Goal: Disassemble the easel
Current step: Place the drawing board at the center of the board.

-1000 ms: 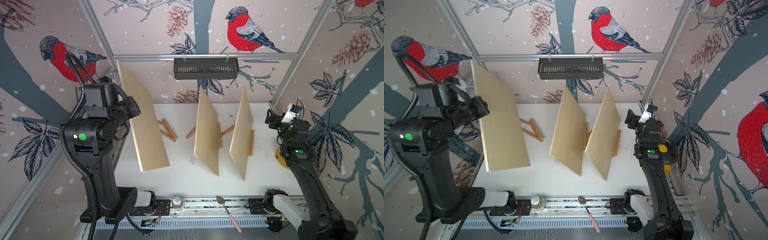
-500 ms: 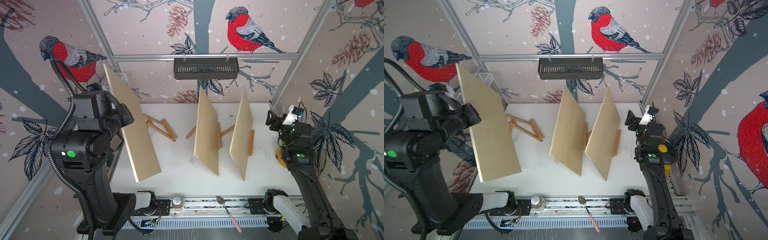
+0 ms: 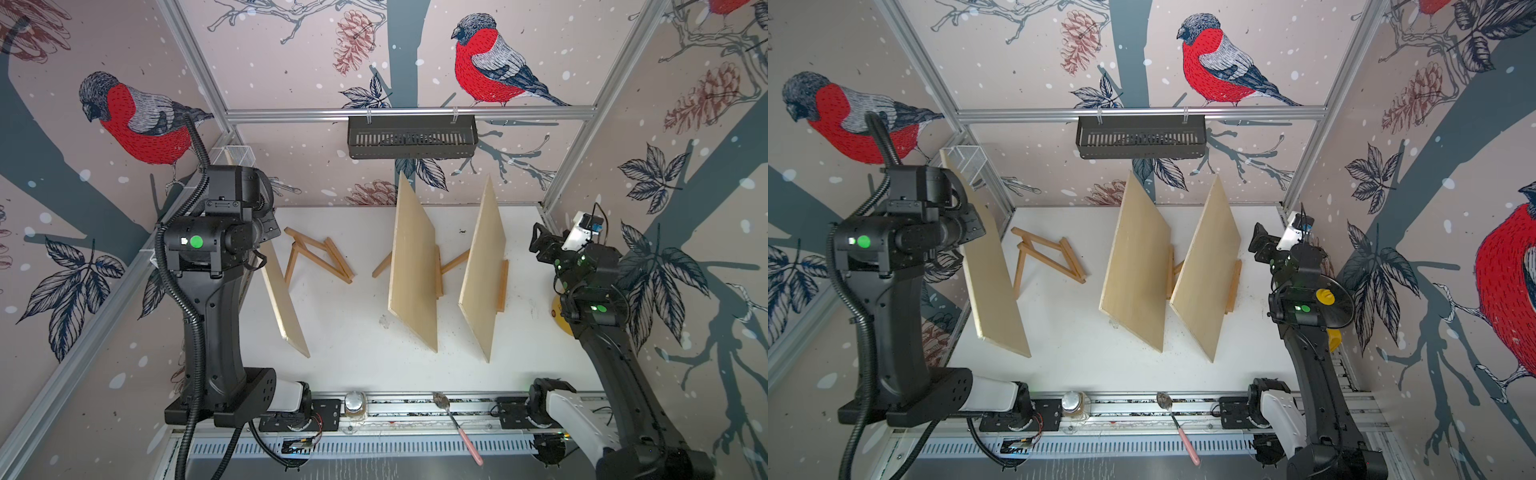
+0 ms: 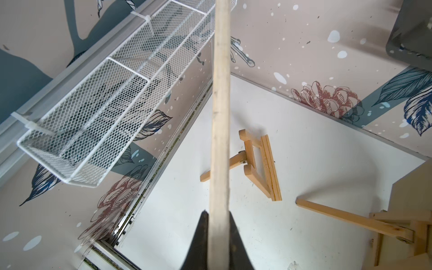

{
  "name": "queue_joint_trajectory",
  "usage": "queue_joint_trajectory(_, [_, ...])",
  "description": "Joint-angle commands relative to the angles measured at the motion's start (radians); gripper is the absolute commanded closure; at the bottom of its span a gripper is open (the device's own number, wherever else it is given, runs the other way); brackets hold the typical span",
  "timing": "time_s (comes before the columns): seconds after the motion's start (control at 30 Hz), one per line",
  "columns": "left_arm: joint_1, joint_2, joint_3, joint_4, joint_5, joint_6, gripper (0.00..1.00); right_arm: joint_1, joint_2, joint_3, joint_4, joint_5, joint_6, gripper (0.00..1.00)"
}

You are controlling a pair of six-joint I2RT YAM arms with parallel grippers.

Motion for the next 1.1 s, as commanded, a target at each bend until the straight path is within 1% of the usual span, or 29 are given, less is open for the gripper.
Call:
queue_joint_trajectory(0.0, [0.002,0.031,-0.004,0.173,-0.071,0.029,1.00,0.000,0.008,-0.001,0.017,0.014,0.001,0.15])
queue_joint_trajectory(0.17, [0.011,0.093,-0.050,0.223,-0.076,0.072,1.00,0.000,0.024,-0.002,0.019,0.024,-0.006,0.16])
queue_joint_trajectory(0.43, [0.030,0.104,-0.184,0.398,0.010,0.151,1.00,0.000,0.041,-0.002,0.015,0.036,-0.014,0.16])
queue_joint_trajectory(0.57, [0.040,0.103,-0.233,0.468,0.102,0.184,1.00,0.000,0.045,-0.002,0.014,0.040,-0.016,0.16])
queue_joint_trajectory(0.8, [0.065,0.100,-0.290,0.547,0.302,0.204,1.00,0.000,0.047,-0.001,0.009,0.044,-0.018,0.16])
queue_joint_trajectory(1.07, [0.065,0.123,-0.327,0.603,0.400,0.237,1.00,0.000,0.051,-0.001,0.009,0.045,-0.015,0.16])
